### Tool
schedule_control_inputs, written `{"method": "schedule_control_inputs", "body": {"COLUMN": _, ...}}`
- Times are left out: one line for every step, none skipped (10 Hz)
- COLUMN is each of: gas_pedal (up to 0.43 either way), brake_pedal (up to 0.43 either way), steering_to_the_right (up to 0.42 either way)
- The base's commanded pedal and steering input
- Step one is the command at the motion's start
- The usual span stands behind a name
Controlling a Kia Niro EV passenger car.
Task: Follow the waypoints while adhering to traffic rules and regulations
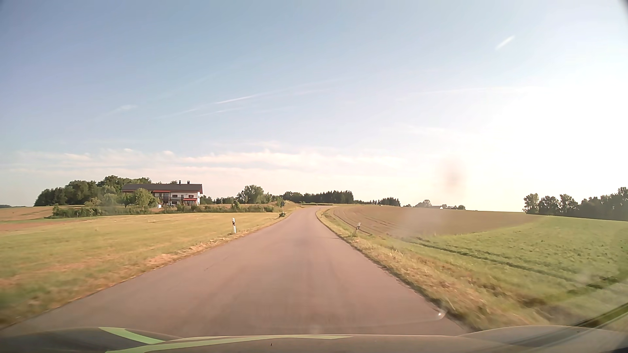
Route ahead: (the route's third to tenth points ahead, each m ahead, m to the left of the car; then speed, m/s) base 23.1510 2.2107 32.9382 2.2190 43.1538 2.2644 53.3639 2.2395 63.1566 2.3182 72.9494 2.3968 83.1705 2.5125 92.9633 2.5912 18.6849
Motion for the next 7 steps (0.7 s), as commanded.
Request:
{"method": "schedule_control_inputs", "body": {"gas_pedal": 0.197, "brake_pedal": 0.000, "steering_to_the_right": -0.007}}
{"method": "schedule_control_inputs", "body": {"gas_pedal": 0.209, "brake_pedal": 0.000, "steering_to_the_right": -0.007}}
{"method": "schedule_control_inputs", "body": {"gas_pedal": 0.209, "brake_pedal": 0.000, "steering_to_the_right": -0.007}}
{"method": "schedule_control_inputs", "body": {"gas_pedal": 0.209, "brake_pedal": 0.000, "steering_to_the_right": -0.006}}
{"method": "schedule_control_inputs", "body": {"gas_pedal": 0.209, "brake_pedal": 0.000, "steering_to_the_right": -0.005}}
{"method": "schedule_control_inputs", "body": {"gas_pedal": 0.209, "brake_pedal": 0.000, "steering_to_the_right": -0.004}}
{"method": "schedule_control_inputs", "body": {"gas_pedal": 0.209, "brake_pedal": 0.000, "steering_to_the_right": -0.004}}
